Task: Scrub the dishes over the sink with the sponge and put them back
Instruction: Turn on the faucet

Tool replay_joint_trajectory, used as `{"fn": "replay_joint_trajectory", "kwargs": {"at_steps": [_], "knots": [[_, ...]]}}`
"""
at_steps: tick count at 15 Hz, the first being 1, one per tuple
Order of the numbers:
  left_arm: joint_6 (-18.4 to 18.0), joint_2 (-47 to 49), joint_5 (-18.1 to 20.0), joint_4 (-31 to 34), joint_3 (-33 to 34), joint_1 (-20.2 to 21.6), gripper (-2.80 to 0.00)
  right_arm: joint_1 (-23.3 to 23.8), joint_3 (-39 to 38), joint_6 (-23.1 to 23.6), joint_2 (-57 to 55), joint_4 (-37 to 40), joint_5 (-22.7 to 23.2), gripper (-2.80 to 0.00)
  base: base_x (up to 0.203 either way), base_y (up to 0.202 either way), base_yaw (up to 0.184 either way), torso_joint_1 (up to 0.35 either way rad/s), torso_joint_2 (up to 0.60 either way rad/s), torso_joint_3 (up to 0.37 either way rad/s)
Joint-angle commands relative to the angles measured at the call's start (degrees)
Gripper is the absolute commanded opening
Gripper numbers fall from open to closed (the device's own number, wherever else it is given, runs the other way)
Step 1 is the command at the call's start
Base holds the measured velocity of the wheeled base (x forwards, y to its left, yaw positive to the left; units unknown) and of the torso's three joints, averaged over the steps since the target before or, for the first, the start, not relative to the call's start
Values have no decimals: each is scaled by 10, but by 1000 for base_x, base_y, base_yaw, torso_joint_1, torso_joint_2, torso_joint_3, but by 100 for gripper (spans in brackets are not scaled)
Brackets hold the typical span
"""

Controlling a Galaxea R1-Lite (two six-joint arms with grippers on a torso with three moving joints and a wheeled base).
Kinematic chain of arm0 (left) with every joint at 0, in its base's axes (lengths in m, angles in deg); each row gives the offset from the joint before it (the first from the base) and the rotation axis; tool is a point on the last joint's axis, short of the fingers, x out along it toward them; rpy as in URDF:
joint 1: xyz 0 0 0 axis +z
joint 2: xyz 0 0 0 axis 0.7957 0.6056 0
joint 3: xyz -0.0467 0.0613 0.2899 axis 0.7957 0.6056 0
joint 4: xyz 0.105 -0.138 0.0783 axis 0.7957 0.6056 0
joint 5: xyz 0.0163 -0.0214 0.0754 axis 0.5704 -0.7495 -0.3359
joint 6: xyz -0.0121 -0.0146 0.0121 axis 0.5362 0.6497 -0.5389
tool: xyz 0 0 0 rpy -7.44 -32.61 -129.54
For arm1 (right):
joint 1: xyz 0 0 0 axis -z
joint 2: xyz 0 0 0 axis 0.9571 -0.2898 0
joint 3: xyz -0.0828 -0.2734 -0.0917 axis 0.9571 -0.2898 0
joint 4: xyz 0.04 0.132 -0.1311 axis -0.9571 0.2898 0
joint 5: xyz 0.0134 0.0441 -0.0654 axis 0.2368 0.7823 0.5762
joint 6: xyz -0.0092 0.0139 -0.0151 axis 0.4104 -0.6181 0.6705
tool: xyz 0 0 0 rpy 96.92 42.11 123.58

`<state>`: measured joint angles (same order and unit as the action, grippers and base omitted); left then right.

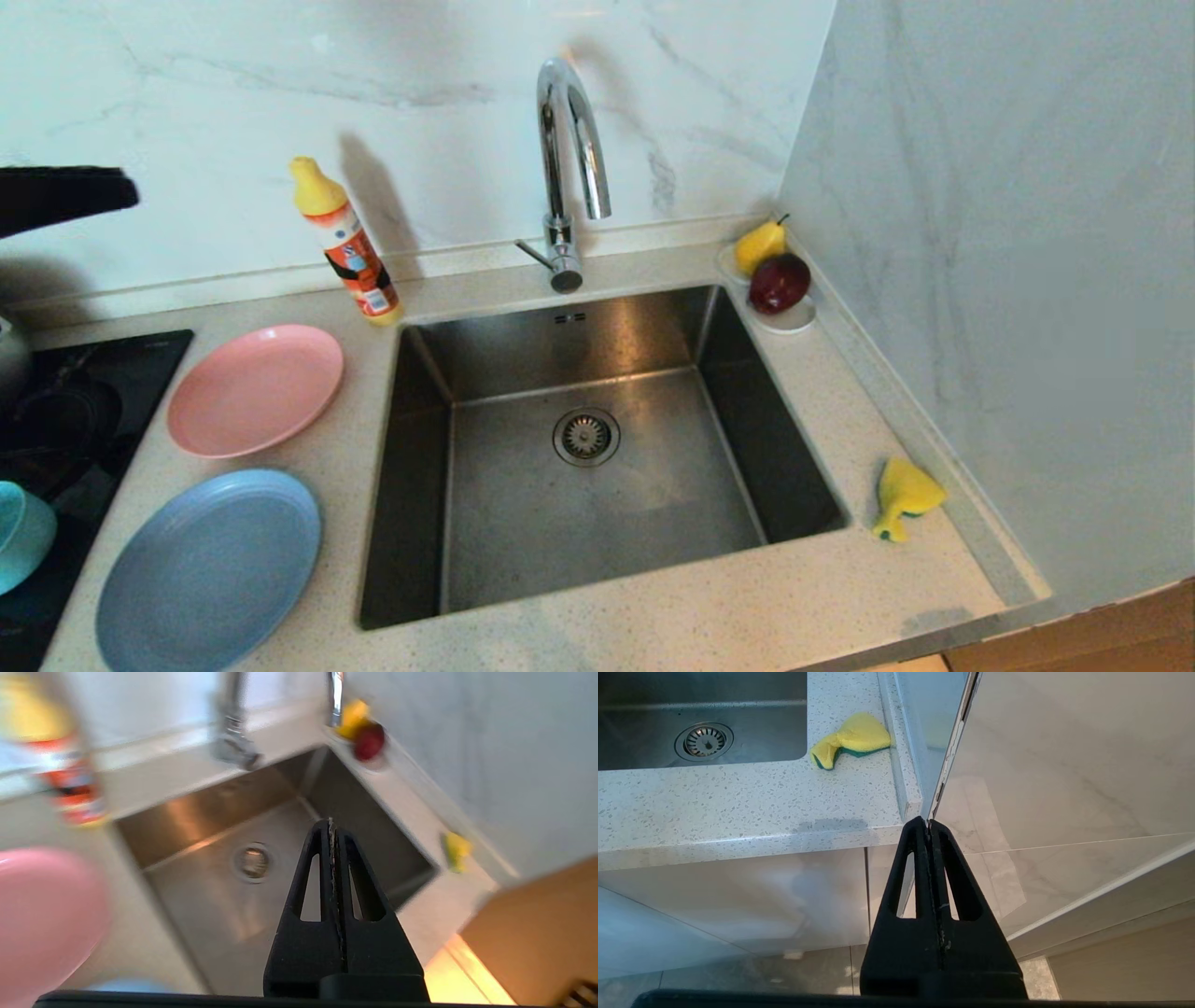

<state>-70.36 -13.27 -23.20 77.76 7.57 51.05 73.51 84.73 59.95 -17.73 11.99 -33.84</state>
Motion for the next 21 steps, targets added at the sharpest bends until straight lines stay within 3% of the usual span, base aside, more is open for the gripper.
{"fn": "replay_joint_trajectory", "kwargs": {"at_steps": [1, 4, 8, 10, 12, 14, 18, 21], "knots": [[0, 148, 24, -3, -58, -10, -280, 0, 0, 0, -1, 0, 0, -280, 0, 0, 0, 0, 0, 0], [14, 252, 35, -40, -94, -20, -280, 0, 0, 0, -1, 0, 0, -280, 0, 0, 0, 0, 0, 0], [69, 378, 28, -122, -149, -44, -280, 0, 0, 0, -1, -1, 0, -280, 0, 0, 0, 0, 0, 0], [86, 430, -14, -132, -193, -67, -280, 0, 0, 0, -1, -1, 0, -280, 0, 0, 0, 0, 0, 0], [92, 484, -89, -134, -247, -96, -280, 0, 0, 0, -1, -1, 0, -280, 0, 0, 0, 0, 0, 0], [101, 532, -140, -135, -302, -116, -280, 0, 0, 0, -1, 0, 0, -280, 0, 0, 0, 0, 0, 0], [119, 612, -210, -136, -407, -135, -280, 0, 0, 0, -1, -1, 0, -280, 0, 0, 0, 0, 0, 0], [120, 643, -228, -180, -415, -138, -280, 0, 0, 0, -1, 0, 0, -280, 0, 0, 0, 0, 0, 0]]}}
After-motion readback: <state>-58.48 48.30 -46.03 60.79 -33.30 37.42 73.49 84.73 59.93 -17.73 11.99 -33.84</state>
